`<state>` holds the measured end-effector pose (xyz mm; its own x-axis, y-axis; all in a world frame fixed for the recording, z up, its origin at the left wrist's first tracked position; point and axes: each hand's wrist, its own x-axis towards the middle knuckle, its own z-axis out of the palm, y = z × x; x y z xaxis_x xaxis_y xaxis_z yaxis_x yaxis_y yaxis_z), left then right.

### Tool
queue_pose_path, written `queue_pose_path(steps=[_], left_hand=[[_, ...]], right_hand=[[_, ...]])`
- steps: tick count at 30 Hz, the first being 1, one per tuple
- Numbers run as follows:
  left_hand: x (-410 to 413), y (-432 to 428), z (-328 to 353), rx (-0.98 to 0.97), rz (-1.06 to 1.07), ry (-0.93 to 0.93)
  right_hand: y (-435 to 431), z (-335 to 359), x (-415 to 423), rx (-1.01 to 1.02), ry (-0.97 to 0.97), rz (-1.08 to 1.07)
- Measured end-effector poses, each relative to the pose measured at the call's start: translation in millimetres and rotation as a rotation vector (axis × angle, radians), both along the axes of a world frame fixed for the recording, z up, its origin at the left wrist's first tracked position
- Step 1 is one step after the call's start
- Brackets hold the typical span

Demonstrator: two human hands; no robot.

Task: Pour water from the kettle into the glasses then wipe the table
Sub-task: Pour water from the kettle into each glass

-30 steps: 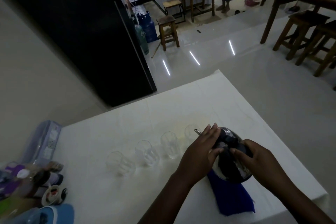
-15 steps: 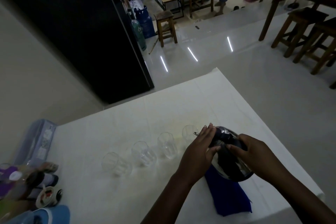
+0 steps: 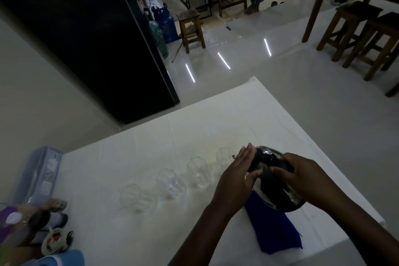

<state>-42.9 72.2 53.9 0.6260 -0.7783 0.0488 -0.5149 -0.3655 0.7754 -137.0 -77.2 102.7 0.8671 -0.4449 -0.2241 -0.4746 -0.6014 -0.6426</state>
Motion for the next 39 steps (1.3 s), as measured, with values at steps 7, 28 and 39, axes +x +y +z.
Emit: queue_pose_path(steps=[7,28,39], left_hand=[[-1,1,1,0.013,0.003,0.009],[-8,0,2,0.010,0.031,0.030],[-7,-1,3,0.011,0.029,0.042]], right_hand=[[0,0,1,-0.004,0.007,-0.003],[-1,11,3,-0.022,0.008,0.030],[-1,14,5,-0.025,0.018,0.022]])
